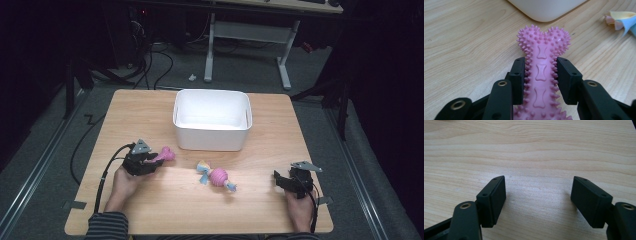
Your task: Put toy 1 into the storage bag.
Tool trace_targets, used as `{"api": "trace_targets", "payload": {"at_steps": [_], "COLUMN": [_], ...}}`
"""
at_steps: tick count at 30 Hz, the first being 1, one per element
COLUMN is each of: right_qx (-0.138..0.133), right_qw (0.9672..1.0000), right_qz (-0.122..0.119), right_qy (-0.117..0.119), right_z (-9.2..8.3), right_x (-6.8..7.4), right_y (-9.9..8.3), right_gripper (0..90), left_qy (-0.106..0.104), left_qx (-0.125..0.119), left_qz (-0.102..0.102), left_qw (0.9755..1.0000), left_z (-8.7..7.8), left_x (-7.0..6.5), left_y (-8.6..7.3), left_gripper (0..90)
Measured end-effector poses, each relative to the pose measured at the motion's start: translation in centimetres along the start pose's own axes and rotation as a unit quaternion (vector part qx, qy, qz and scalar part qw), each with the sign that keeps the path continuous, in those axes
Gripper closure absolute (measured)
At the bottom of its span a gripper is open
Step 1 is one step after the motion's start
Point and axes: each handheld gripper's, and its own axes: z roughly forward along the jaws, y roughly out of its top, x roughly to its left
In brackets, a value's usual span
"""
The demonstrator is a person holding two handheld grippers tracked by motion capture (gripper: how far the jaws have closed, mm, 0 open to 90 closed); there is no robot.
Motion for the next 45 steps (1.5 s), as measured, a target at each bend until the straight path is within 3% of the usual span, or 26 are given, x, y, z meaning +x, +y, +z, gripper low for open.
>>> {"api": "trace_targets", "payload": {"at_steps": [8,12,14,23,45], "right_qx": [0.0,0.0,0.001,0.0,0.002], "right_qw": [1.0,1.0,1.0,1.0,1.0], "right_qz": [-0.001,0.0,-0.004,-0.002,-0.004], "right_qy": [0.0,0.0,0.001,0.002,0.004], "right_z": [0.0,0.0,0.0,0.0,0.0], "right_x": [0.0,0.0,0.0,0.0,0.0], "right_y": [0.0,0.0,0.0,0.0,0.0], "right_gripper": [28.5,28.5,28.5,28.5,28.4], "left_qy": [-0.023,-0.021,-0.029,-0.038,-0.058], "left_qx": [-0.015,-0.011,-0.028,-0.041,-0.072], "left_qz": [-0.014,-0.009,-0.02,-0.029,-0.019], "left_qw": [0.9995,0.9997,0.999,0.998,0.9955], "left_z": [-0.7,-1.1,-1.8,-3.4,-5.9], "left_x": [-0.3,-0.7,-0.9,-1.1,-2.2], "left_y": [0.8,1.6,2.1,3.7,8.0], "left_gripper": [61.0,60.9,60.8,60.8,60.8]}}
